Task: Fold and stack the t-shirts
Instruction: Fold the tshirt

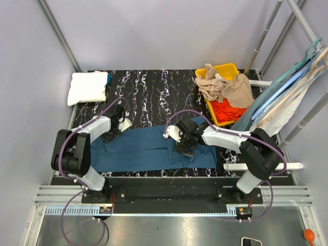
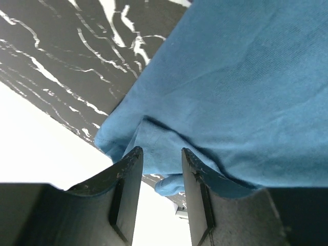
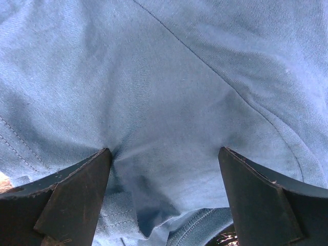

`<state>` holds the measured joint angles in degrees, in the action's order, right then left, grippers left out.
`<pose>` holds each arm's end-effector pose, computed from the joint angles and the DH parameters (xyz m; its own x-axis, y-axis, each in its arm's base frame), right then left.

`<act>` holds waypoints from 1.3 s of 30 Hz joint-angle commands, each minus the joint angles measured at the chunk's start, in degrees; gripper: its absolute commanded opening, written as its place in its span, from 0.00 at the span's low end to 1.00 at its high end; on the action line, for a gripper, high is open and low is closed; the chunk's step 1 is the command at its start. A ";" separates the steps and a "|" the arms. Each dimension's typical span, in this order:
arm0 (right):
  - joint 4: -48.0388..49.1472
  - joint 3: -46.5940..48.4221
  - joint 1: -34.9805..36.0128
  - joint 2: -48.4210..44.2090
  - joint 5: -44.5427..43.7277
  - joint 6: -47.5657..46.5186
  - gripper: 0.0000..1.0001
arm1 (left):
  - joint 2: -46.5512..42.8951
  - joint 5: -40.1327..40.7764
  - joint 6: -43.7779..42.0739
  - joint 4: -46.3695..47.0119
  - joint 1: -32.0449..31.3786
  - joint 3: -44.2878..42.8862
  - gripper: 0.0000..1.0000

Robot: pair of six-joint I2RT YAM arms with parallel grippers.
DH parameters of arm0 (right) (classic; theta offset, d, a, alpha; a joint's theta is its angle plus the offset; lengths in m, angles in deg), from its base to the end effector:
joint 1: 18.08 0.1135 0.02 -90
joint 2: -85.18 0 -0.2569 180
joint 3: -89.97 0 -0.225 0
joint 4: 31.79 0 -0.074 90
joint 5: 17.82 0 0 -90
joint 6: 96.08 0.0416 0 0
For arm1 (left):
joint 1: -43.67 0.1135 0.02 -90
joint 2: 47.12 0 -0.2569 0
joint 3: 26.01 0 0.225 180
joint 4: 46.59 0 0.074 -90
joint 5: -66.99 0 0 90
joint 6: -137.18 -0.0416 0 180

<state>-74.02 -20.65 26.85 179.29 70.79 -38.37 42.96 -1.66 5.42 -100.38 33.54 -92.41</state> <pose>0.2046 0.2027 0.1692 -0.1772 -0.9311 -0.3189 -0.9392 0.2568 -0.2279 0.2496 -0.0292 0.1700 -0.6595 0.7480 0.0749 0.7042 0.5799 0.4096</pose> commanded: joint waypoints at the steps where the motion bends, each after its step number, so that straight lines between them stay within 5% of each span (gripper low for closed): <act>1: 2.59 -2.93 -0.72 2.58 -3.44 -0.67 0.93 | 1.06 1.42 -1.13 2.90 0.29 2.15 0.40; 17: 2.94 -2.58 -0.98 3.98 -5.20 -1.10 0.93 | -1.66 3.97 -4.12 4.14 2.40 6.55 0.40; 31: 3.21 -1.70 -1.16 6.09 -7.14 -1.02 0.92 | -15.63 5.46 -5.70 -2.89 2.48 9.89 0.40; 34: 3.30 -1.00 -1.16 6.44 -6.96 -0.67 0.93 | -18.89 2.75 -5.10 -3.77 2.66 7.62 0.43; 39: 2.86 -0.38 -1.16 6.36 -6.87 -0.31 0.92 | -16.10 -12.80 -1.75 -6.49 8.71 -2.64 0.56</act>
<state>-72.17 -18.73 26.70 181.27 67.73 -38.37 24.88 -2.86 1.38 -105.74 37.72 -85.68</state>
